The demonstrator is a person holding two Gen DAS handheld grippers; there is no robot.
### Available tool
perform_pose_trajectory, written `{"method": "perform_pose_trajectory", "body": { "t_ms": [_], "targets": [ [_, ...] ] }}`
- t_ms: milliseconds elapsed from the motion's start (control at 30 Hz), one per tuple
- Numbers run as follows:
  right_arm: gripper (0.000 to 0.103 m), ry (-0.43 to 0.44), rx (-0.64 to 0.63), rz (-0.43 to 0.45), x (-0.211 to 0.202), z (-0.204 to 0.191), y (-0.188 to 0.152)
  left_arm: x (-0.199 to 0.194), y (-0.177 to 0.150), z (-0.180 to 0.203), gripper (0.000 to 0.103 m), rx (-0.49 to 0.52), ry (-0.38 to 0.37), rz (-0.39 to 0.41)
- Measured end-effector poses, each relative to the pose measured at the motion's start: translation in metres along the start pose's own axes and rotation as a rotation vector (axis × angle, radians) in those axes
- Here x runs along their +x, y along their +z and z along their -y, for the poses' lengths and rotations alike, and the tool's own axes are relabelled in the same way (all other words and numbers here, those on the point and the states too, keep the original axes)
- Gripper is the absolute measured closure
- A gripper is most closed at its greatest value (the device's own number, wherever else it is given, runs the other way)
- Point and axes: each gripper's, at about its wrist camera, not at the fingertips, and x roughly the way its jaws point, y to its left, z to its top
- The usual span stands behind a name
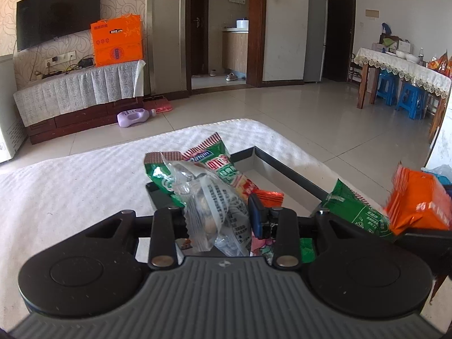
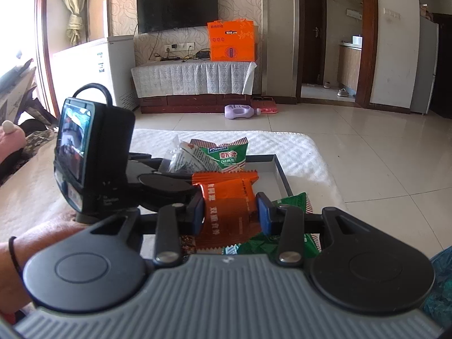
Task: Organize snacks
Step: 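Carry the gray-print packet and orange cake over the gray box with both tools, then open the left tool to drop the gray-print packet while right tool releases the orange cake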
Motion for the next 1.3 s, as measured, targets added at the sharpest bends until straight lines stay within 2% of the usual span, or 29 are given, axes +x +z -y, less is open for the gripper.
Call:
{"method": "perform_pose_trajectory", "body": {
  "t_ms": [300,367,533,933,1300],
  "targets": [
    [0.061,-0.007,0.01,-0.009,0.0,0.005,-0.002,0.022,-0.005,0.014,0.062,0.025,-0.016,-0.014],
    [0.061,-0.008,0.011,-0.012,0.001,0.007,-0.003,0.024,-0.005,0.016,0.058,0.031,-0.012,-0.013],
    [0.061,-0.01,0.023,-0.015,0.002,0.009,-0.002,0.02,-0.005,0.013,0.037,0.042,-0.011,-0.006],
    [0.061,-0.027,0.07,-0.049,0.015,0.017,-0.004,-0.018,-0.011,0.002,0.025,0.078,-0.041,0.053],
    [0.061,-0.039,0.03,-0.095,0.027,0.009,-0.011,-0.025,-0.011,-0.02,0.02,-0.004,-0.059,0.055]
  ]
}}
